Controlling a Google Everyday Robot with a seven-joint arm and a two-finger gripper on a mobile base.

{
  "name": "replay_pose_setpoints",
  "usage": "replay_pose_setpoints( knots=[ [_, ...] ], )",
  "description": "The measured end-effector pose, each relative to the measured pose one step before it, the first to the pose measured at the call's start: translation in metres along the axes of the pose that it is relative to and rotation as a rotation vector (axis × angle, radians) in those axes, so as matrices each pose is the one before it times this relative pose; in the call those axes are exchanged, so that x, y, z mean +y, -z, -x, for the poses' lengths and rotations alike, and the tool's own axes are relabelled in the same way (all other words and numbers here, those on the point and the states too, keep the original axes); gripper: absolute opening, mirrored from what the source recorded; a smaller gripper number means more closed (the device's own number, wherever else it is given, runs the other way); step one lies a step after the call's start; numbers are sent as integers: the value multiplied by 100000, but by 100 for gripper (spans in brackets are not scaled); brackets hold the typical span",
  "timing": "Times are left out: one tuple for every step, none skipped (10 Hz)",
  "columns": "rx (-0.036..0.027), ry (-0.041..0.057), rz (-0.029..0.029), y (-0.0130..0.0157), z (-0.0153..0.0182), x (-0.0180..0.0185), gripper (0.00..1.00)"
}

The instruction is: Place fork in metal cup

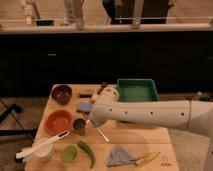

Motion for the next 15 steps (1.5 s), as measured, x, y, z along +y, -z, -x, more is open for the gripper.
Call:
replay_pose_setpoints(
  knots=[
    [-258,2429,183,200,370,172,0],
    [-193,3668,554,214,652,554,0],
    [-245,3503,592,84,821,795,0],
    [-165,2861,280,77,700,664,0],
    [-159,3163,263,140,799,770,0],
    [-82,4616,7,156,1108,993,0],
    [58,3848,-143,75,943,845,0],
    [683,4183,-1170,226,395,275,0],
    [972,4819,-376,119,523,439,0],
    [813,3287,334,-40,482,407,0],
    [1268,5040,142,-131,660,399,0],
    [1653,3928,537,-339,423,217,0],
    [1126,2193,381,-393,45,-74,0],
    [795,1818,984,-443,188,66,0],
    [877,1170,1140,-544,46,23,0]
  ],
)
